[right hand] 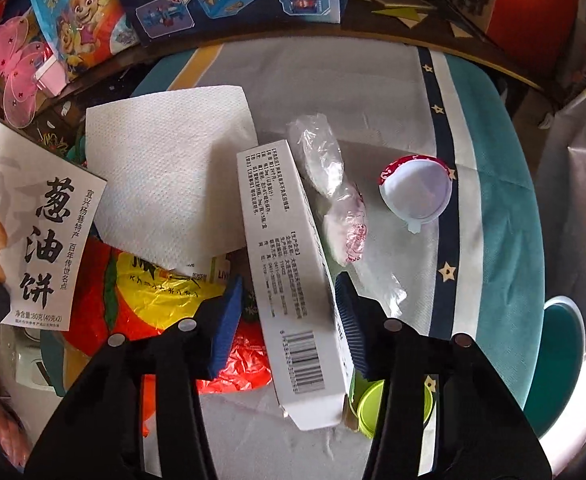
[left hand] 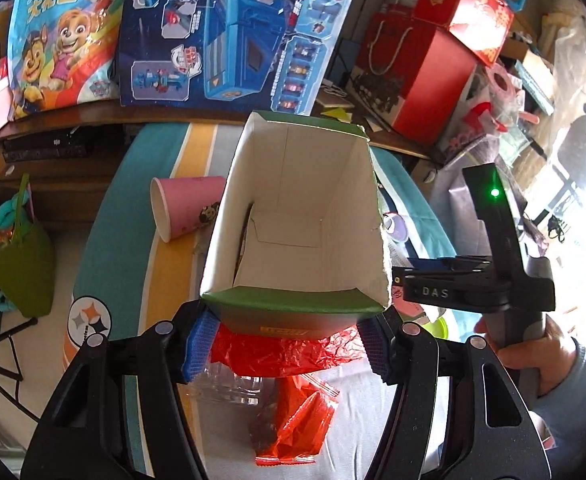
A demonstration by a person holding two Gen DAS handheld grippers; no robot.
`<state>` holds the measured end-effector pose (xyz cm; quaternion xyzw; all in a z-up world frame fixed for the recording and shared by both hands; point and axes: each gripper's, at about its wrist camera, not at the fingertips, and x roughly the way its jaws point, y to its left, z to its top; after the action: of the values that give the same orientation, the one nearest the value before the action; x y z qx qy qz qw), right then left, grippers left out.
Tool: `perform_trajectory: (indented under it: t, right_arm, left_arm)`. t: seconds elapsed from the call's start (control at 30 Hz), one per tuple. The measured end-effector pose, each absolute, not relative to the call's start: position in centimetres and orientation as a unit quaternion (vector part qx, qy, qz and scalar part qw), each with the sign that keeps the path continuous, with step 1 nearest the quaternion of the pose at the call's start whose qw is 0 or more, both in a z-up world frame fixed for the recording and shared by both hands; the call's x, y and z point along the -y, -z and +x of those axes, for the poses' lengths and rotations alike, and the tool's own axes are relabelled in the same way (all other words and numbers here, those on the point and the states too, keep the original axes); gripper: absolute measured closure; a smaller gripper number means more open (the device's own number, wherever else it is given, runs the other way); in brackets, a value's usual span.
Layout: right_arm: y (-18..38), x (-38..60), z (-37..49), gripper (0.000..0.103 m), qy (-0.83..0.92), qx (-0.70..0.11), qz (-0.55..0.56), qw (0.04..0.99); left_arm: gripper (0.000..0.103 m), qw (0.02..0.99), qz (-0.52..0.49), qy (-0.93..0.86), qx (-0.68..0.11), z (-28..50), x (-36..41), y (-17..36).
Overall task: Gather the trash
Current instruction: 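Carry both boxes over the teal bin and open both grippers to drop them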
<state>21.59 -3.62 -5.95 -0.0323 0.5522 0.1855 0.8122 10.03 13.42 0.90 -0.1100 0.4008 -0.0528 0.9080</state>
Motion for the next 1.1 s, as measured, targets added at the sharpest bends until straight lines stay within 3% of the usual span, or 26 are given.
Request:
perform_trajectory:
  t: [0.07,0.1,0.17,0.7,1.1]
  right_arm:
    - [6.6,3.5,22.0,0.058,-0.182,-0.556,-0.032,0.81]
    - [6.8,3.4,22.0,0.067,-0.183,-0.556,-0.032,0.81]
    - [6.5,3.5,21.8,0.07,-0.184,-0.55,-0.031,0.814]
    - [-2.6,13.3,17.7,0.07,-0.197,-0.473,0.093,0.854]
    - [-0.6,32.6,11.9,0.07,-0.041,-0.453,0.189,0.87]
  left_arm:
    - [0.04,0.907,-0.111,0.052,-0.403,10.2,-13.5,-0.7]
    - [0.04,0.907,-0.111,0.052,-0.403,10.3,-13.5,-0.7]
    - [0.04,0.908,-0.109,0.049,-0.402,10.4,-13.4,-0.7]
    - [0.04,0.912,-0.063,0.108,-0.39,10.2,-6.5,-3.7]
    - [0.04,0.874,0.02,0.244,-0.42,12.0,9.2,-2.6]
